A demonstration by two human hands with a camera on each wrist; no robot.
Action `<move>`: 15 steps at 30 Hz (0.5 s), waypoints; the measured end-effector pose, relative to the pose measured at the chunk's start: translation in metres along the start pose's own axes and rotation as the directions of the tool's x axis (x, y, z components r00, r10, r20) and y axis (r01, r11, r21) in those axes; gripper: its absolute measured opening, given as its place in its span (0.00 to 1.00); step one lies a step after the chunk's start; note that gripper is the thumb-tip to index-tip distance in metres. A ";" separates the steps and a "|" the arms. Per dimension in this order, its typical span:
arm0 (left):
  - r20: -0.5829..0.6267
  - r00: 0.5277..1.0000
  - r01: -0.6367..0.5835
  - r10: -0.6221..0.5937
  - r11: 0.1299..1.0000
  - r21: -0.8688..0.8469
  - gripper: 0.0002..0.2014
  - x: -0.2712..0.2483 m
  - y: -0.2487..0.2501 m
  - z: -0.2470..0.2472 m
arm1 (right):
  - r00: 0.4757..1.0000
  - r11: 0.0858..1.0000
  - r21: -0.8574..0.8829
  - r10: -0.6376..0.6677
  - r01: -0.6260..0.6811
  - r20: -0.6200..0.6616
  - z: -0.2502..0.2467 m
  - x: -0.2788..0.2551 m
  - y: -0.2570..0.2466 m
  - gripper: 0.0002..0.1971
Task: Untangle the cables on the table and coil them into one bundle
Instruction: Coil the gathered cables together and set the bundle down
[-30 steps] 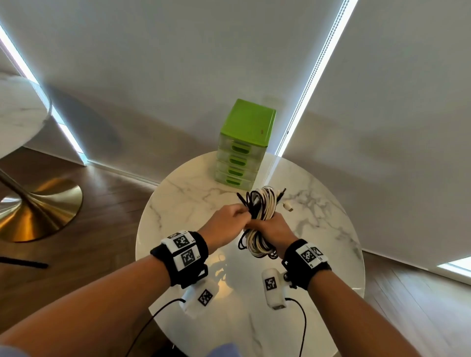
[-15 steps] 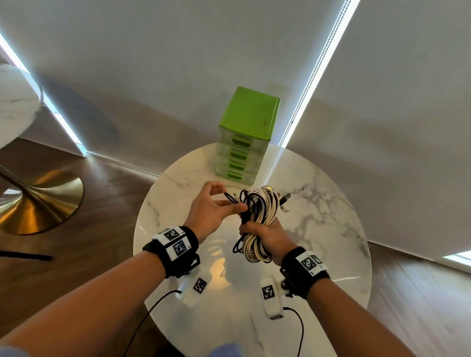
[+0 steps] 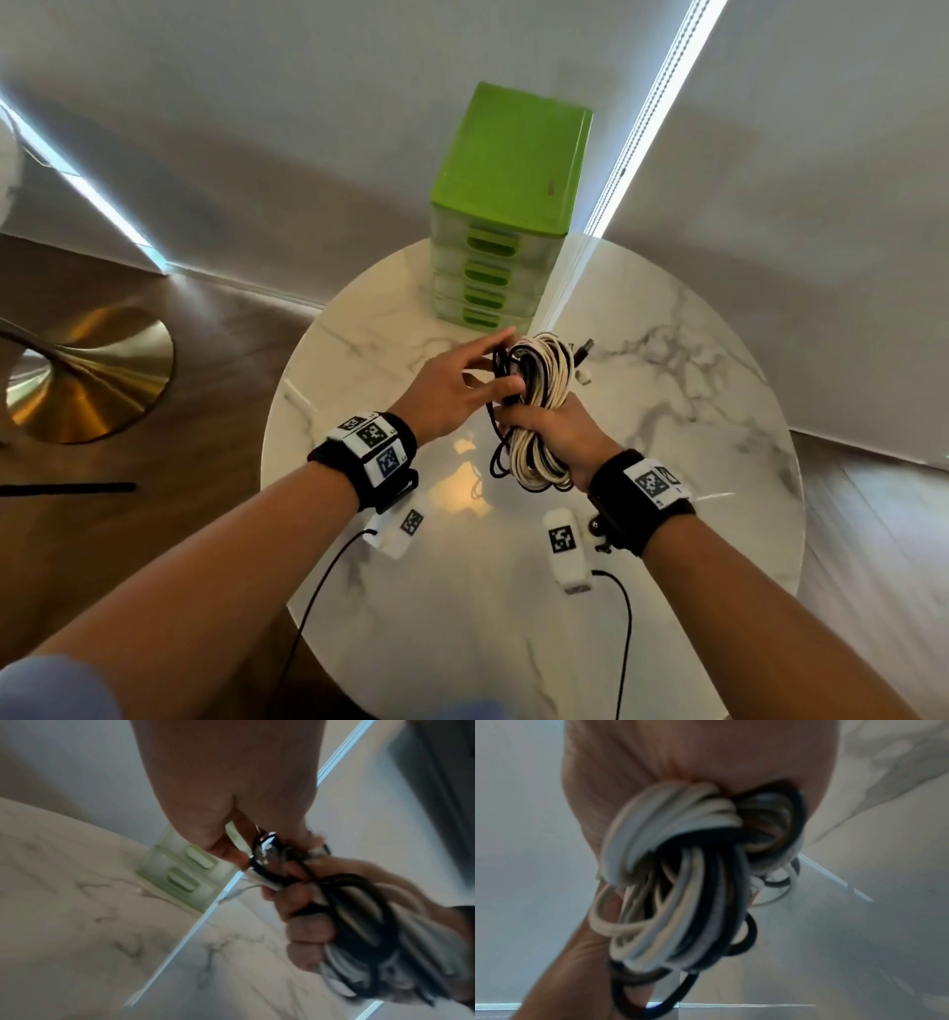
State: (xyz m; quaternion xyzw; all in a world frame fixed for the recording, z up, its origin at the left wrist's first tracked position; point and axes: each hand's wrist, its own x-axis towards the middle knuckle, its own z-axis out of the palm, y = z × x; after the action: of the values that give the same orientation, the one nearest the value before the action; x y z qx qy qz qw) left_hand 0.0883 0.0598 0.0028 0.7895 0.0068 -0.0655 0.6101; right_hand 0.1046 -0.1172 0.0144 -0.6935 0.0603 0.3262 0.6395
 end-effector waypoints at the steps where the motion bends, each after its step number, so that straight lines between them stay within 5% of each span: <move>1: -0.004 1.000 0.008 -0.008 0.999 -0.043 0.33 0.006 -0.005 -0.002 | 0.999 1.000 0.000 0.004 -0.004 -0.046 -0.003 0.006 0.001 0.11; 6: -0.133 0.944 0.247 -0.302 0.914 -0.323 0.20 0.043 -0.040 -0.001 | 0.959 0.988 0.139 0.100 -0.065 -0.265 -0.020 0.035 0.009 0.13; 15: -0.139 0.830 0.384 -0.540 0.734 -0.560 0.14 0.106 -0.077 0.018 | 0.958 0.960 0.267 0.146 -0.078 -0.247 -0.035 0.048 0.009 0.11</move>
State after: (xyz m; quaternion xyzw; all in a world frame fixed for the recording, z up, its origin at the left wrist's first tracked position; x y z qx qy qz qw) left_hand 0.1843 0.0547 -0.0873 0.5726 0.3121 -0.0949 0.7521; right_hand 0.1503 -0.1350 -0.0193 -0.6383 0.2258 0.2563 0.6899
